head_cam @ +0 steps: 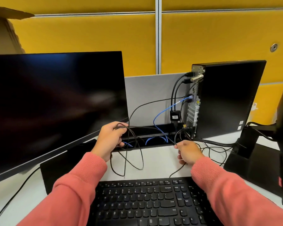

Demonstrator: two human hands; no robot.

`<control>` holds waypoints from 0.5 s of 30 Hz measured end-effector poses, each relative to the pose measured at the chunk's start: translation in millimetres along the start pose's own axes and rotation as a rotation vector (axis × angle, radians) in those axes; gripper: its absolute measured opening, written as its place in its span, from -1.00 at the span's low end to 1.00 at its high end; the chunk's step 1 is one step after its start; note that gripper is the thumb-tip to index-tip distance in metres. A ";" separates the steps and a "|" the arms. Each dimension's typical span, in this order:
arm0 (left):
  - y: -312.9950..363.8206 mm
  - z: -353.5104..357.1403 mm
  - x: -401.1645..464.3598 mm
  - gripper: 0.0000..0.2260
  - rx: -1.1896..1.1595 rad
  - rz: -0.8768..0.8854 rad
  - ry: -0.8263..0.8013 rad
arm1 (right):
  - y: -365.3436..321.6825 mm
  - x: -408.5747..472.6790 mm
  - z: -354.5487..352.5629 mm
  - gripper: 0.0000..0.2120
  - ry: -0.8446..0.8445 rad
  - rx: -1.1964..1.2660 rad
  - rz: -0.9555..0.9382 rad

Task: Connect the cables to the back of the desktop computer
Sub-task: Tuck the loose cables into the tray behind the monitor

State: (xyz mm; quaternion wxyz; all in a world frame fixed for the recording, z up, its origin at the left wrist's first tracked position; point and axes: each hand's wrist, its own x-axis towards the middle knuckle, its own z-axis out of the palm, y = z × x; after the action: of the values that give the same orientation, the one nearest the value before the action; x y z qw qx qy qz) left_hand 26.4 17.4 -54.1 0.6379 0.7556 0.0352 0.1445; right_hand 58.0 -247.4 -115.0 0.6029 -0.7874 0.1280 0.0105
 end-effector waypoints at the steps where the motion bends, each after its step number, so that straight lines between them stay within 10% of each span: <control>1: 7.4 1.7 0.6 -0.82 0.037 0.037 0.005 | -5.2 -1.7 1.9 -0.84 -0.016 -0.098 -0.058; 8: 47.7 7.7 14.5 -0.85 0.350 0.315 -0.005 | -74.7 -37.8 11.6 -0.31 0.015 -0.339 -0.650; 15: 51.0 14.4 11.2 -0.84 0.461 0.420 -0.062 | -135.3 -49.8 13.9 -0.44 -0.126 -0.757 -0.987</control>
State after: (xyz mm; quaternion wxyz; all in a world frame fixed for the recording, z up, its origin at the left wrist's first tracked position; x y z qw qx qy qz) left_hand 34.2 -3.0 -4.6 0.4067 0.8751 -0.1095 0.2382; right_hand 40.7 -192.3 17.8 0.2222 -0.9107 -0.2992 -0.1782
